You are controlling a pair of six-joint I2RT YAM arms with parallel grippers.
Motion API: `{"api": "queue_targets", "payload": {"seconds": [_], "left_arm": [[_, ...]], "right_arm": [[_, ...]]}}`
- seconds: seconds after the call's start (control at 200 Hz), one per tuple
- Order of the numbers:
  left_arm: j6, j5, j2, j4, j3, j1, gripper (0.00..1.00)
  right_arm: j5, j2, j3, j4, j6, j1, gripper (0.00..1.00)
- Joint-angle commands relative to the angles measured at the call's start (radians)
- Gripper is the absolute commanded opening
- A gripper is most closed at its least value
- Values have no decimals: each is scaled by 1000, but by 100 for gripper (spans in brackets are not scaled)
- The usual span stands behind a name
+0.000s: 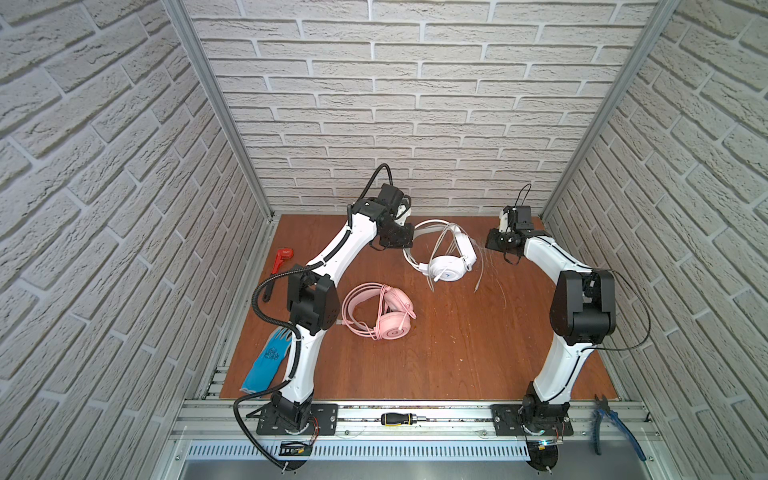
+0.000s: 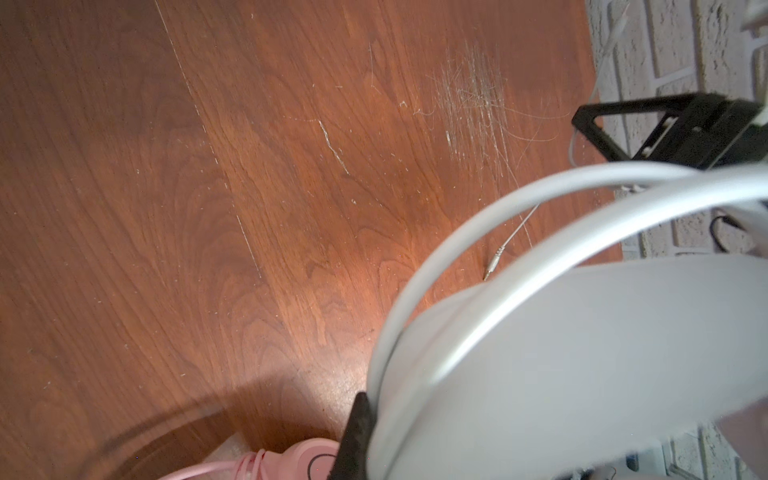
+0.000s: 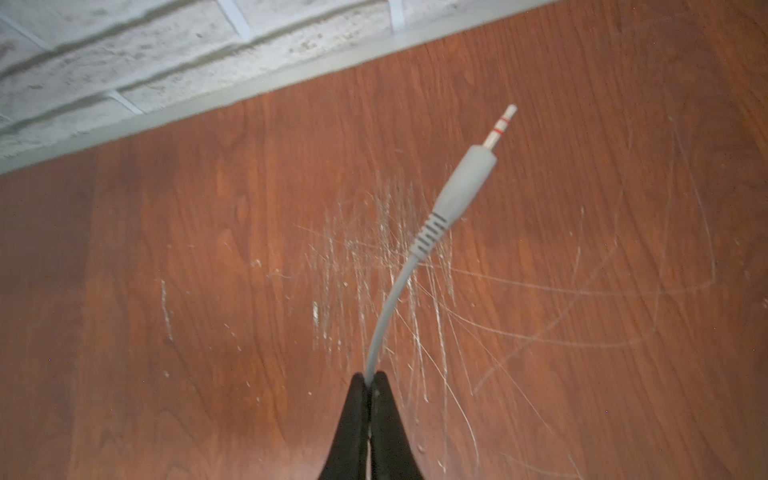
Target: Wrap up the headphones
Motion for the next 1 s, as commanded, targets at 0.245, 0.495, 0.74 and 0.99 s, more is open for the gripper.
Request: {"api": "queue_targets", "payload": {"seconds": [0.245, 0.495, 0.74, 0.99], "left_arm": [[-53, 116, -108, 107, -43, 58, 0], [-6, 116, -75, 27, -3, 57, 0], [33, 125, -39, -38, 32, 47, 0], [61, 119, -12, -90, 77, 36, 0]], "right_arm": [[87, 18, -48, -162, -14, -58, 8], [-76, -49, -132, -122, -18, -64, 32], [-192, -185, -204, -53, -75, -63, 50], [-399, -355, -397, 179, -183, -35, 66]]}}
